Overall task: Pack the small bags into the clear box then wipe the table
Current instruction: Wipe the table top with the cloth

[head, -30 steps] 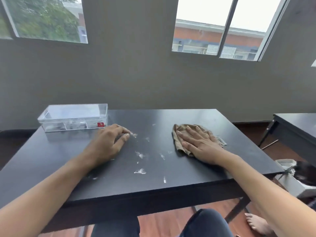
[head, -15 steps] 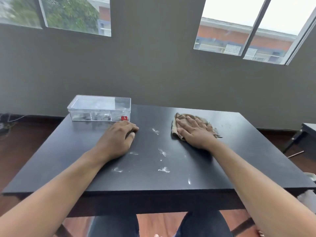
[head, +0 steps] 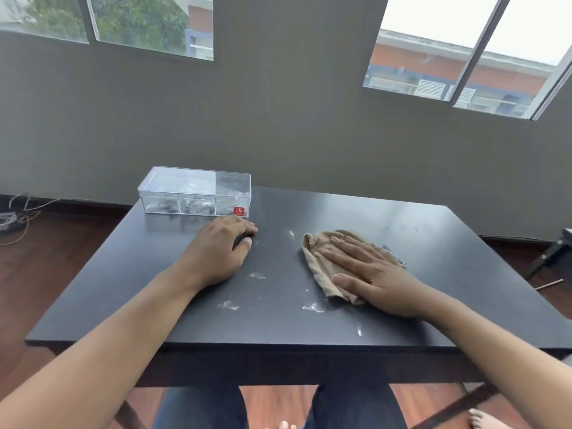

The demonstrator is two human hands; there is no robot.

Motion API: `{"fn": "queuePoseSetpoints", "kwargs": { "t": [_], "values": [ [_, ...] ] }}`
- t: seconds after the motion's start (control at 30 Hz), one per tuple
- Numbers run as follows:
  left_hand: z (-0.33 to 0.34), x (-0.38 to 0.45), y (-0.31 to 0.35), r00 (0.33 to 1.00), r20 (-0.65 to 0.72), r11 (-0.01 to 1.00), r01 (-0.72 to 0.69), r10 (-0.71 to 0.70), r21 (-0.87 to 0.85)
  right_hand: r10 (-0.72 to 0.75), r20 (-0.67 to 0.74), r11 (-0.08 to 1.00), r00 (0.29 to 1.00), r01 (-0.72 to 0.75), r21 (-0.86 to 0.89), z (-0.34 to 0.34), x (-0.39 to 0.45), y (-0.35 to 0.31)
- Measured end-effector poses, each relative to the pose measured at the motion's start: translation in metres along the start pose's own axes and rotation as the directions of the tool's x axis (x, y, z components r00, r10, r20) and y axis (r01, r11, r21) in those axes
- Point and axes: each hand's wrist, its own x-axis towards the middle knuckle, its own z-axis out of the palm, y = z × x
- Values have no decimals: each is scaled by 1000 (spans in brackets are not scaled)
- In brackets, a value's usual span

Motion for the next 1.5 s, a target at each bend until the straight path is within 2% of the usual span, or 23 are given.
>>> {"fn": "queuePoseSetpoints", "kwargs": {
  "t": [0.13, 0.23, 0.3, 0.43, 0.53, 0.63, 0.73, 0.83, 0.9, 1.0, 1.1, 1.2, 1.37, 1.5],
  "values": [
    [-1, -2, 1, 1000, -21, 1000, 2, -2, -17, 192, -22, 981, 981, -192, 23, -2, 56, 12],
    [-2, -1, -2, 999, -39, 1000, 23, -24, -21, 292, 41, 954, 955, -295, 63, -4, 98, -15],
    [-3, -1, -3, 997, -57, 998, 54, -55, -15, 274, 52, 958, 960, -277, 70, 0, 106, -38],
    [-2, 1, -4, 996, -62, 998, 61, -60, 3, 148, 46, 986, 988, -151, 68, 10, 79, -61],
    [0, 1, -5, 998, -31, 997, 53, -51, 48, 40, 85, 995, 996, -48, 83, 7, 47, -52],
    [0, 0, -4, 999, -18, 997, 43, -42, 65, -1, 133, 988, 991, -19, 153, -3, 25, -25],
    [0, 0, -2, 999, -20, 997, 49, -48, 63, 84, 125, 981, 989, -104, 163, -7, 34, -8],
    [0, -1, -1, 999, -14, 997, 52, -51, 55, 209, 88, 974, 974, -215, 75, -1, 61, -16],
    [-1, -2, -1, 998, -8, 997, 60, -60, 48, 240, 104, 969, 965, -245, 41, 3, 73, -26],
    [-1, -2, 1, 998, -1, 997, 64, -64, 47, 191, 100, 980, 976, -196, 44, 5, 62, -44],
    [-1, -3, 4, 998, 3, 997, 65, -65, 33, 67, 65, 997, 996, -69, 29, 10, 23, -60],
    [1, -2, 7, 998, -2, 998, 56, -56, 27, 11, 62, 1000, 998, -12, 17, 4, -16, -41],
    [0, -3, 8, 998, 4, 998, 56, -56, 35, 204, 123, 978, 971, -207, 17, -10, -11, 18],
    [-1, -7, 13, 999, 7, 998, 51, -51, 42, 310, 53, 950, 949, -312, 15, -1, 39, 1]
  ]
}}
